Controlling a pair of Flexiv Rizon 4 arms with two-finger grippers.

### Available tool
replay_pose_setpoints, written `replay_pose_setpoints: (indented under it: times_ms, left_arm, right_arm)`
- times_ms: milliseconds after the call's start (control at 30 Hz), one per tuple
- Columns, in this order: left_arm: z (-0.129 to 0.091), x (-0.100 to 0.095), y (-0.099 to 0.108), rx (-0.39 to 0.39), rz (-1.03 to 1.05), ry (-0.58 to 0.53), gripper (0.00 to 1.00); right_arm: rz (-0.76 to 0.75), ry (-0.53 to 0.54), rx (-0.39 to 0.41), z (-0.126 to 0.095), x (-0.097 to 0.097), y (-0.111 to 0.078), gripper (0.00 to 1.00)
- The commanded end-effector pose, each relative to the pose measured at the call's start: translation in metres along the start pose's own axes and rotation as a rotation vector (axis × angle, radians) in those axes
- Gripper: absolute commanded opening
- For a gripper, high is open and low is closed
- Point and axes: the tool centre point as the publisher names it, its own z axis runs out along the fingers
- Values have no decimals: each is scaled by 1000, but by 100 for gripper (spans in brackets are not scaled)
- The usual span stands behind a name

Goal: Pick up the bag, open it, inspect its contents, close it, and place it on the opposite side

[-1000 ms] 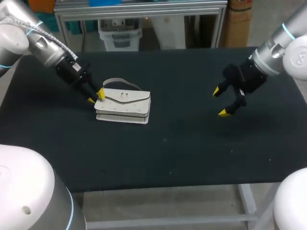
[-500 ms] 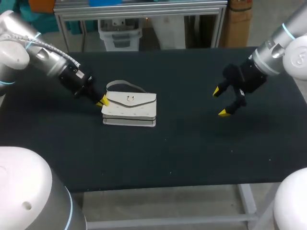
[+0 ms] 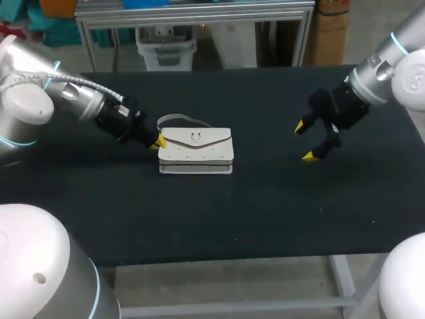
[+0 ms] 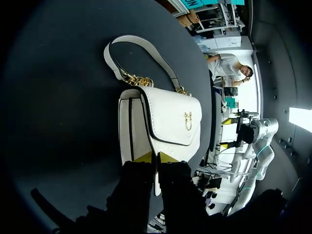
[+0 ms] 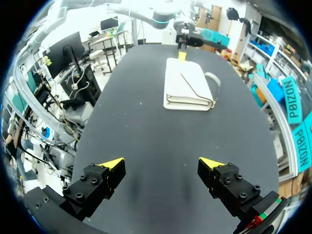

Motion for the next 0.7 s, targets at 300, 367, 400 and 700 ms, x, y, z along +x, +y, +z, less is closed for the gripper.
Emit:
replay_pose_setpoints:
  times_ms: [300, 367, 400, 700]
  left_arm:
    - [16, 3, -2, 90, -44, 4, 0]
    - [16, 3, -2, 90, -44, 4, 0]
    - [16, 3, -2, 90, -44, 4, 0]
    - [20, 3, 1, 85, -42, 6, 0]
  right_arm:
    - [-1, 2, -2, 0, 0, 0, 100]
    - [-1, 2, -2, 0, 0, 0, 100]
    - [-1, 2, -2, 0, 0, 0, 100]
    - [-1, 2, -2, 0, 0, 0, 100]
